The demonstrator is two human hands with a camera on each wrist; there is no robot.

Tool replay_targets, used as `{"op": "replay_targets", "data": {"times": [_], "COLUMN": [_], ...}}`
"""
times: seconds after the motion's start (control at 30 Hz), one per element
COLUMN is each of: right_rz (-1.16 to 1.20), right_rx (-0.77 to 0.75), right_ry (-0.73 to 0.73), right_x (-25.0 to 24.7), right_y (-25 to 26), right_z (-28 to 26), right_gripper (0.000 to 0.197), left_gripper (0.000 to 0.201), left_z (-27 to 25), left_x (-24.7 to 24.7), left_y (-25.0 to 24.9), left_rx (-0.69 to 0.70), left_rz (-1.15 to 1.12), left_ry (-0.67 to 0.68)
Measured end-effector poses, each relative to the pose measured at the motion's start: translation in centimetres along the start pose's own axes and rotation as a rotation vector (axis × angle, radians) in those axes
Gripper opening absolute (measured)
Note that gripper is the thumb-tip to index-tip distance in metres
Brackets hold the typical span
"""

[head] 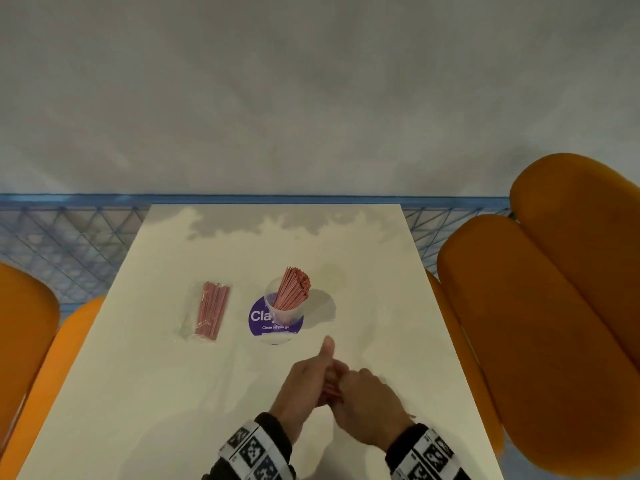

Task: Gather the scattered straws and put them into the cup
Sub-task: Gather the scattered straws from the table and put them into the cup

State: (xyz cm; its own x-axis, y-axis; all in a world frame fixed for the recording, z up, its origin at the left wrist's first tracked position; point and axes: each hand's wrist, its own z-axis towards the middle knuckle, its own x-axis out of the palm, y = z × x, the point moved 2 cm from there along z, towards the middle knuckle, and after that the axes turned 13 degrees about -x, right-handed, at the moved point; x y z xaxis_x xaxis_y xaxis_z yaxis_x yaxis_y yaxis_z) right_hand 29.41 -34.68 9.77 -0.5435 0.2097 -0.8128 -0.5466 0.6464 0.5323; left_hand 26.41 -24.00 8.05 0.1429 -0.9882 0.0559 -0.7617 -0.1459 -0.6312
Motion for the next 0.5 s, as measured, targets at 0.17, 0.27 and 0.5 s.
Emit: {"op": "replay_targets", "data": {"times": [0.17, 0.27, 0.5], "right_rz": [0.945, 1.262, 1.017], "right_rx": [-0.003, -0.106, 0.016], "right_ry": [-0.576, -0.690, -0.538], "right_x": [-6.3, -6.2, -0.2], "right_y": [4.7, 6.2, 7.1], "right_z": [-0.1, 1.0, 3.5], "right_gripper": [0.054, 0.056, 0.051], "left_gripper": [0.072, 0.079, 0.085], "left_z": [-1.0, -2.3, -4.5], "left_x": [-3.0, -3.2, -3.9], "left_y": [0.0, -0.3, -2.2], "left_rx": [-0.216, -0.263, -0.118], "left_rz": [-0.589, -0.825, -0.976], "left_ry": [0.214, 0.394, 0.612]}}
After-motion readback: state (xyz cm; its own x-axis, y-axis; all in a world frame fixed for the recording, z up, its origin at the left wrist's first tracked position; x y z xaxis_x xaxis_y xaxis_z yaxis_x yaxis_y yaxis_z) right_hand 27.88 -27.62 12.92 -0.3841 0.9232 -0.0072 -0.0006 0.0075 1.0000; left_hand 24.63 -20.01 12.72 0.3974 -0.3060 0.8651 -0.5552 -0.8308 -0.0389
